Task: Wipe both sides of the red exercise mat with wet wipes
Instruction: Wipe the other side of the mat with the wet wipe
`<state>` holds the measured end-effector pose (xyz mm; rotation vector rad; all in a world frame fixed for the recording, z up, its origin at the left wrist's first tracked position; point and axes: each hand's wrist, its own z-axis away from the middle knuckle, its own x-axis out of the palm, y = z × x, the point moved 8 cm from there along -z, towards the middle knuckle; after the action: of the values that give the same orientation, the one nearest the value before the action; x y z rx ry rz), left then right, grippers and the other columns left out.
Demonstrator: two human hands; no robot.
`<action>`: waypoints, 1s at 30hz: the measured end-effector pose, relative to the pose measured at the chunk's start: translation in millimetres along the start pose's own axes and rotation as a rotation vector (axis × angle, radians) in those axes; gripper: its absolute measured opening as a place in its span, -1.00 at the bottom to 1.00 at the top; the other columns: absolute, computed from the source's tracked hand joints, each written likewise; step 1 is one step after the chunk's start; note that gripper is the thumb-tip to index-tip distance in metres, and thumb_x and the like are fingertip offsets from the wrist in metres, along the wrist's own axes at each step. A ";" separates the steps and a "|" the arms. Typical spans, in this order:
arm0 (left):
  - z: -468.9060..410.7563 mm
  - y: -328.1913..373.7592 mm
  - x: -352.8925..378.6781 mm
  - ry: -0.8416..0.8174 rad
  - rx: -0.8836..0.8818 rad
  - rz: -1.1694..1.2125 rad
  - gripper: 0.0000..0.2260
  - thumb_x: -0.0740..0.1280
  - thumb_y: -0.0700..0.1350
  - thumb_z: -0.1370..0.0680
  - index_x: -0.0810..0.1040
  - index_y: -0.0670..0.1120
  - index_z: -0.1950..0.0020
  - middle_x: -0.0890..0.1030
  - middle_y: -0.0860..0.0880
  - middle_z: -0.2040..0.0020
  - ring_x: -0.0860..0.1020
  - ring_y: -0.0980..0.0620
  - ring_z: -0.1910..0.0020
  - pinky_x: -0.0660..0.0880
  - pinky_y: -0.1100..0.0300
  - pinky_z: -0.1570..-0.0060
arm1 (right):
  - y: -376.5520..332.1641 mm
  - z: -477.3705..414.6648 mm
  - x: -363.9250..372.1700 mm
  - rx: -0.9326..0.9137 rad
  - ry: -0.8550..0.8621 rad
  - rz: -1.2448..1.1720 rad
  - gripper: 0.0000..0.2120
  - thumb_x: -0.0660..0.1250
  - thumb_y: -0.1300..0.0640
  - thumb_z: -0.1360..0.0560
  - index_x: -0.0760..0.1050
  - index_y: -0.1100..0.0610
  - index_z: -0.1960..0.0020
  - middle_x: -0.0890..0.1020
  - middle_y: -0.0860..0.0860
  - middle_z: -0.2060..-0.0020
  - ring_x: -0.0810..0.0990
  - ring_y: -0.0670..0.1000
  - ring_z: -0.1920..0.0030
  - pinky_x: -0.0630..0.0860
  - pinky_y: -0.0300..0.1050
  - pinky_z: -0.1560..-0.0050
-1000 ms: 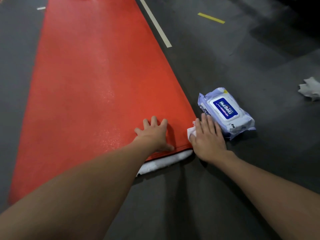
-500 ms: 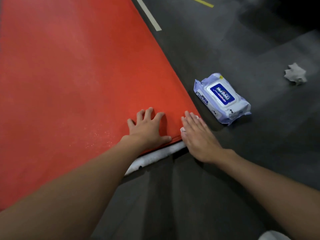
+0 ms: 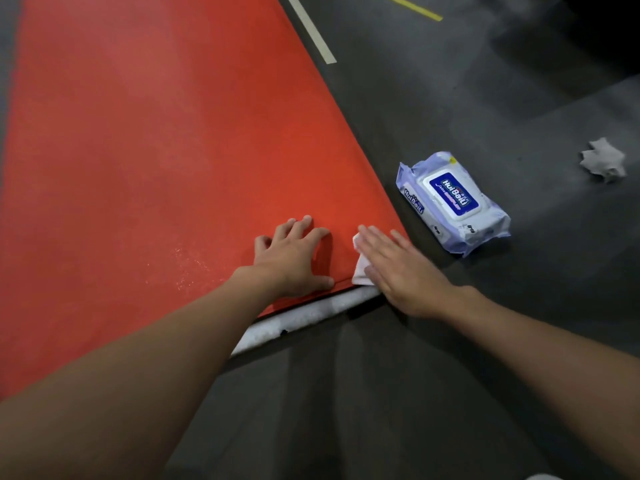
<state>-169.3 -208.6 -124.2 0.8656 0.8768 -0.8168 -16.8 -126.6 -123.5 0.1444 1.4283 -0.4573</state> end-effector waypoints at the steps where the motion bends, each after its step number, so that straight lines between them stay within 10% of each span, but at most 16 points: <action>1: 0.2 0.4 -0.8 0.001 0.001 -0.003 -0.19 0.41 0.34 -0.36 0.07 0.28 -0.49 -0.06 0.11 -0.60 -0.08 -0.03 -0.57 0.07 -0.21 -0.37 | 14.3 -2.9 -1.6 0.098 0.009 0.002 -0.48 -0.04 0.06 -0.69 -0.04 0.12 -0.62 -0.07 0.04 -0.61 -0.13 -0.01 -0.60 -0.18 -0.05 -0.56; 4: 0.5 1.7 -1.4 -0.004 -0.003 -0.009 -0.19 0.41 0.33 -0.37 0.07 0.27 -0.49 -0.05 0.11 -0.60 -0.07 -0.04 -0.57 0.07 -0.22 -0.37 | 28.4 -6.4 -5.1 0.295 0.044 -0.027 -0.45 -0.07 0.06 -0.67 -0.08 0.15 -0.62 -0.11 0.07 -0.61 -0.16 0.00 -0.60 -0.21 -0.02 -0.56; 9: 0.4 2.5 -1.2 -0.004 -0.002 -0.006 -0.20 0.41 0.33 -0.37 0.07 0.27 -0.50 -0.06 0.09 -0.61 -0.07 -0.04 -0.57 0.07 -0.22 -0.37 | -12.9 3.8 2.5 -0.096 -0.015 0.078 -0.43 -0.10 0.02 -0.63 0.02 0.15 -0.61 0.00 0.06 -0.60 -0.06 0.01 -0.60 -0.11 0.00 -0.57; 13: -0.4 0.7 -0.4 -0.053 0.002 0.014 -0.17 0.44 0.27 -0.39 0.06 0.24 -0.53 -0.09 0.09 -0.61 -0.08 -0.02 -0.58 0.05 -0.23 -0.39 | 18.4 -13.5 -12.4 0.239 0.054 0.051 -0.44 -0.03 0.09 -0.65 -0.04 0.14 -0.61 -0.04 0.07 -0.61 -0.10 0.00 -0.60 -0.16 -0.01 -0.56; 18: 6.8 -16.7 -5.3 -0.072 -0.084 -0.003 -0.07 0.48 0.18 -0.41 -0.05 0.11 -0.59 -0.22 -0.07 -0.60 -0.14 -0.12 -0.58 0.05 -0.17 -0.45 | -35.5 -2.0 3.0 -0.217 -0.008 0.062 -0.47 -0.01 0.07 -0.66 0.07 0.20 -0.59 0.04 0.08 -0.60 -0.05 0.02 -0.60 -0.10 0.03 -0.57; 22: 19.4 -30.5 -0.3 -0.059 -0.231 -0.007 -0.10 0.41 0.31 -0.41 -0.12 0.30 -0.54 -0.27 -0.08 -0.59 -0.27 -0.24 -0.55 -0.08 -0.34 -0.41 | -2.2 -17.0 -5.8 0.215 0.062 -0.035 -0.44 -0.02 0.11 -0.68 -0.09 0.23 -0.60 -0.08 0.12 -0.61 -0.14 0.05 -0.60 -0.21 -0.03 -0.57; 26: 21.3 -33.3 -2.0 -0.054 -0.213 0.002 -0.12 0.40 0.34 -0.39 -0.09 0.32 -0.53 -0.24 -0.04 -0.60 -0.25 -0.22 -0.56 -0.05 -0.37 -0.40 | -57.6 -1.5 10.5 -0.224 0.003 0.015 -0.47 -0.05 0.09 -0.67 0.02 0.28 -0.58 0.00 0.16 -0.59 -0.07 0.09 -0.60 -0.13 0.00 -0.58; 30: 21.0 -32.6 -3.0 -0.058 -0.209 -0.004 -0.12 0.41 0.35 -0.38 -0.07 0.31 -0.53 -0.21 -0.06 -0.61 -0.22 -0.23 -0.56 -0.02 -0.37 -0.39 | -20.0 -19.1 -5.1 0.209 0.056 0.007 -0.43 -0.07 0.03 -0.68 -0.14 0.19 -0.62 -0.08 0.11 -0.61 -0.15 0.02 -0.60 -0.23 -0.01 -0.56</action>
<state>-192.5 -239.8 -123.2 0.6539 0.8950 -0.7354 -42.5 -136.7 -117.9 0.3323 1.4320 -0.6008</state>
